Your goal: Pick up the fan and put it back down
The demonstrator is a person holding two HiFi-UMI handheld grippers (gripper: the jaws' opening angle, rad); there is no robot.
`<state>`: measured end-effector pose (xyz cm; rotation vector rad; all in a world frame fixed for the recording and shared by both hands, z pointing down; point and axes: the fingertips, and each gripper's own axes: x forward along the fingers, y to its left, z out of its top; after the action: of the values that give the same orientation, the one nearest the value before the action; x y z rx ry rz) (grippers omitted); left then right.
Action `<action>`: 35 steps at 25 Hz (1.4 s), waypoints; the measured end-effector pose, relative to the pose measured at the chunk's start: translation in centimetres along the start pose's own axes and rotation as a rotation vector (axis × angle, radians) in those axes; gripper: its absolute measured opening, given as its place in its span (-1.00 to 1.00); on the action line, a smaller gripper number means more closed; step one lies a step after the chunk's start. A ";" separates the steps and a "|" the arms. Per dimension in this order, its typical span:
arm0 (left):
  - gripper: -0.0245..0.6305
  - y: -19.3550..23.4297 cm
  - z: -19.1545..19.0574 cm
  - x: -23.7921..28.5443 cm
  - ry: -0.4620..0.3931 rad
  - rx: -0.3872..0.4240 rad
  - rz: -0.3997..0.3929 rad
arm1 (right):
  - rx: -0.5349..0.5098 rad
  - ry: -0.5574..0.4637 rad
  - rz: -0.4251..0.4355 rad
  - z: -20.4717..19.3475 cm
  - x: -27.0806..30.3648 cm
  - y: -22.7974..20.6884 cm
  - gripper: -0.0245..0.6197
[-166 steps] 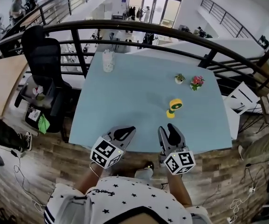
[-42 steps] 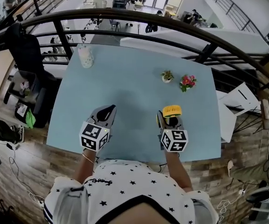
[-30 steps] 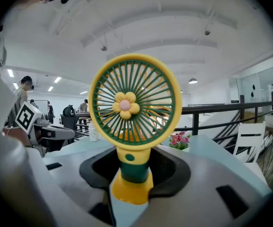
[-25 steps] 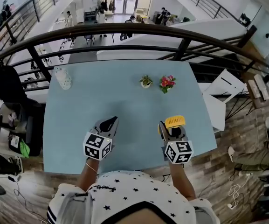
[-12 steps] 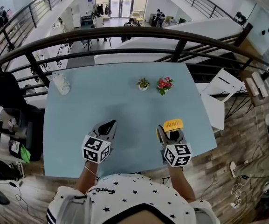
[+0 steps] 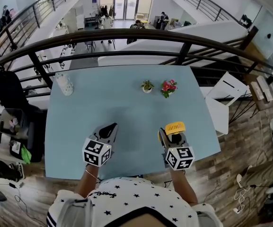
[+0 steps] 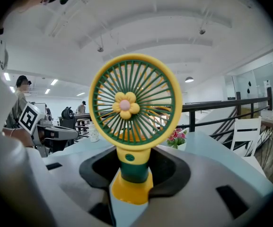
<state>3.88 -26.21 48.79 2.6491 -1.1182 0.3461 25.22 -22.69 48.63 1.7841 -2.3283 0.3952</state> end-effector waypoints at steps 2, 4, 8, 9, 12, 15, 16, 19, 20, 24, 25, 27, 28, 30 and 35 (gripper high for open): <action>-0.84 0.2 -0.1 -0.2 0.003 -0.002 0.006 | -0.001 0.000 0.005 0.1 0.2 0.2 -0.38; -0.84 0.3 -0.1 -0.4 0.003 -0.004 0.014 | -0.002 -0.002 0.011 0.3 0.3 0.3 -0.38; -0.84 1.1 -0.3 -1.1 -0.001 -0.012 0.041 | -0.007 -0.005 0.028 0.4 0.9 0.8 -0.38; -0.84 1.3 -0.4 -1.4 -0.001 -0.015 0.048 | -0.009 -0.005 0.034 0.5 1.1 1.0 -0.38; -0.84 2.0 -0.6 -2.0 -0.005 -0.021 0.073 | -0.016 -0.006 0.056 0.7 1.9 1.7 -0.38; -0.84 2.5 -0.6 -2.7 -0.010 -0.028 0.097 | -0.023 -0.006 0.078 0.9 2.5 2.3 -0.38; -0.84 2.6 -0.6 -3.0 -0.010 -0.031 0.106 | -0.026 -0.005 0.085 0.9 2.8 2.5 -0.38; -0.84 3.4 -0.7 -4.0 -0.015 -0.038 0.140 | -0.031 -0.001 0.112 1.0 3.7 3.3 -0.38; -0.84 3.8 -0.7 -4.5 -0.017 -0.041 0.154 | -0.034 0.001 0.123 1.0 4.1 3.6 -0.38; -0.84 5.4 -1.4 -6.4 -0.013 -0.057 0.216 | -0.041 0.009 0.161 0.7 6.1 5.1 -0.38; -0.84 5.7 -1.6 -6.9 -0.013 -0.060 0.232 | -0.044 0.012 0.170 0.6 6.5 5.4 -0.38; -0.84 6.3 -1.8 -8.0 -0.014 -0.068 0.264 | -0.051 0.019 0.189 0.4 7.3 6.0 -0.38; -0.84 6.5 -1.8 -8.5 -0.015 -0.071 0.281 | -0.054 0.022 0.199 0.3 7.7 6.3 -0.38; -0.84 7.0 -2.0 -9.5 -0.010 -0.076 0.314 | -0.060 0.029 0.216 0.2 8.6 6.9 -0.38; -0.84 8.4 -2.7 -12.1 -0.007 -0.090 0.389 | -0.077 0.048 0.253 -0.7 10.6 8.7 -0.38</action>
<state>-10.77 -22.97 48.66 2.3470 -1.6118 0.3457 14.03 -30.04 51.66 1.4341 -2.5049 0.3735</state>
